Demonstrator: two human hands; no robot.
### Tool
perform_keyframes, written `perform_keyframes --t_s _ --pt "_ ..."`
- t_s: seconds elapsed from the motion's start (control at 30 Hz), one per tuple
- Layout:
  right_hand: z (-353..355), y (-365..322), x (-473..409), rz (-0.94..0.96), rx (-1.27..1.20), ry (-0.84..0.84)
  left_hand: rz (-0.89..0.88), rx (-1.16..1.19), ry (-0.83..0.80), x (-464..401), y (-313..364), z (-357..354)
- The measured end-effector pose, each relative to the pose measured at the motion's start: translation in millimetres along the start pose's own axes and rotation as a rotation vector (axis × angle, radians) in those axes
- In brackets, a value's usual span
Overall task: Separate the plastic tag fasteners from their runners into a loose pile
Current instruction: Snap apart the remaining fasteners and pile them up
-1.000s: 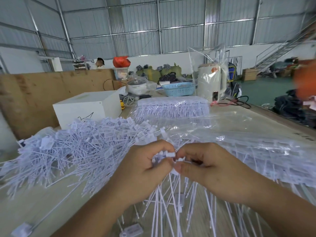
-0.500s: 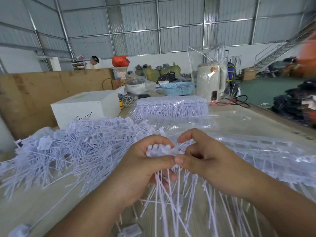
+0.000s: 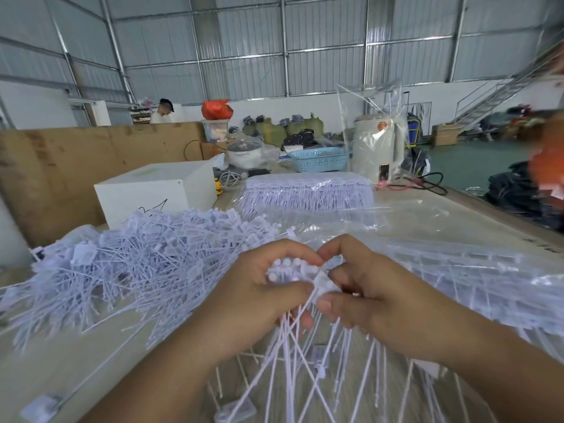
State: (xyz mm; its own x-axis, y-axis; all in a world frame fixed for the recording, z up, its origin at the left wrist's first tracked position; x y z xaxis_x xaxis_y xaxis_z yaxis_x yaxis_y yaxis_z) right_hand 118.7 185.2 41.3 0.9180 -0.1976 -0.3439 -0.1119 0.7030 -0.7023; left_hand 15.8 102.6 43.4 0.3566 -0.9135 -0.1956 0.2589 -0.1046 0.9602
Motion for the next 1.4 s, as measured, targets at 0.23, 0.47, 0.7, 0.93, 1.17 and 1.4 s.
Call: perform_keyframes --t_s 0.23,0.47,0.7,0.93,1.17,1.4 --pt "-6.4 0.9 -0.4 0.0 0.126 -0.013 -0.102 -0.211 0.173 4.0 3.1 -4.0" --pt "5.1 9.0 3.7 -0.169 0.041 -0.008 -0.17 -0.135 0.458 6.9 4.1 20.0" --pt "4.6 6.3 2.9 -0.148 0.064 0.044 -0.118 0.013 0.526 5.6 -1.6 21.2" --pt "-2.2 -0.6 1.3 -0.104 0.09 0.398 -0.082 0.188 0.675 5.2 -4.0 20.9" --pt "-10.0 -14.3 -2.6 -0.003 0.18 0.552 0.047 0.47 0.67 4.3 -14.9 21.5" --pt "-14.2 -21.8 -5.3 0.039 0.214 0.523 0.067 0.536 0.695 3.6 -15.3 27.6"
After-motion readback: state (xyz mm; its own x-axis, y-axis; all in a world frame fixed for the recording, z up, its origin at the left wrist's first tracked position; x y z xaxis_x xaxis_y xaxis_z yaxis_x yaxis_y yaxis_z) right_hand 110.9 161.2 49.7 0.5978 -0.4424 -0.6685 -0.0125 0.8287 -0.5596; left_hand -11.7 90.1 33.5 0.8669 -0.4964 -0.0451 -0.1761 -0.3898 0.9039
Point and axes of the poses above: each hand's wrist, its own x-axis away from the middle knuckle, its own z-axis out of the back of the hand, y = z × x, the point moved 7 cm from there along -x, towards the middle knuckle, and after that the axes turned 4 degrees about z, right-handed, at the moved point
